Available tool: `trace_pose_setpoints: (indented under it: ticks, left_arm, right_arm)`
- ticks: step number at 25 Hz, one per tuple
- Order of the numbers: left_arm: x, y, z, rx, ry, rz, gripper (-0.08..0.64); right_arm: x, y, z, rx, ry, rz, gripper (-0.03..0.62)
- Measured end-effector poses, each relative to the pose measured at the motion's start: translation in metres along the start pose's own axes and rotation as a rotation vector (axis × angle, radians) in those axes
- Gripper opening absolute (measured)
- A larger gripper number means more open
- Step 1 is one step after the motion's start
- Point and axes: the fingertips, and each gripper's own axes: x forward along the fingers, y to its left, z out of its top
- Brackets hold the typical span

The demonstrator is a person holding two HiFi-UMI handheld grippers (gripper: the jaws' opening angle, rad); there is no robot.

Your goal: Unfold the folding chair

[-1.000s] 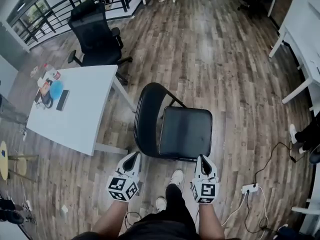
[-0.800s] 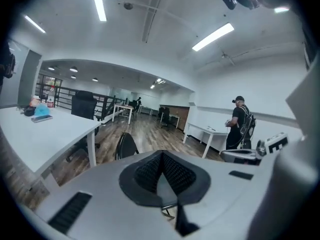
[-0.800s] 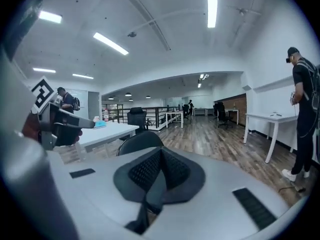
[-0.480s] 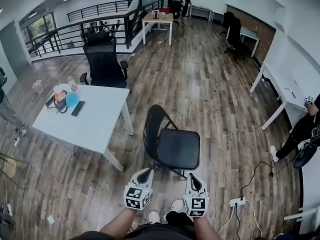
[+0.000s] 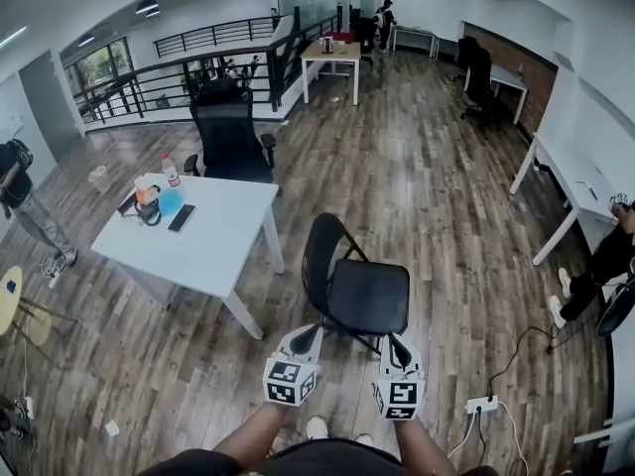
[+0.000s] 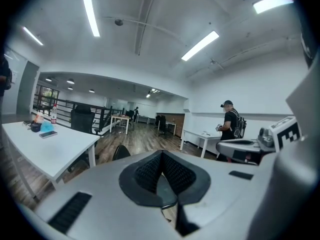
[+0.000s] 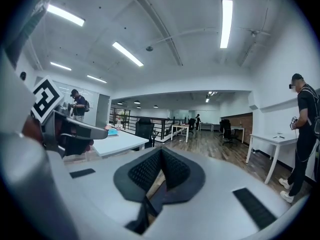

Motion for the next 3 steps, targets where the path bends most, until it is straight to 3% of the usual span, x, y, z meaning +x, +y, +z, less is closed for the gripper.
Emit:
trace_pose_setpoints:
  ticks: [3]
  left_arm:
    - [-0.0003, -0.0095, 0.0109, 0.023, -0.012, 0.029, 0.005]
  right_arm:
    - [-0.0018, -0.0075, 0.0133, -0.011, -0.033, 0.008, 0.014]
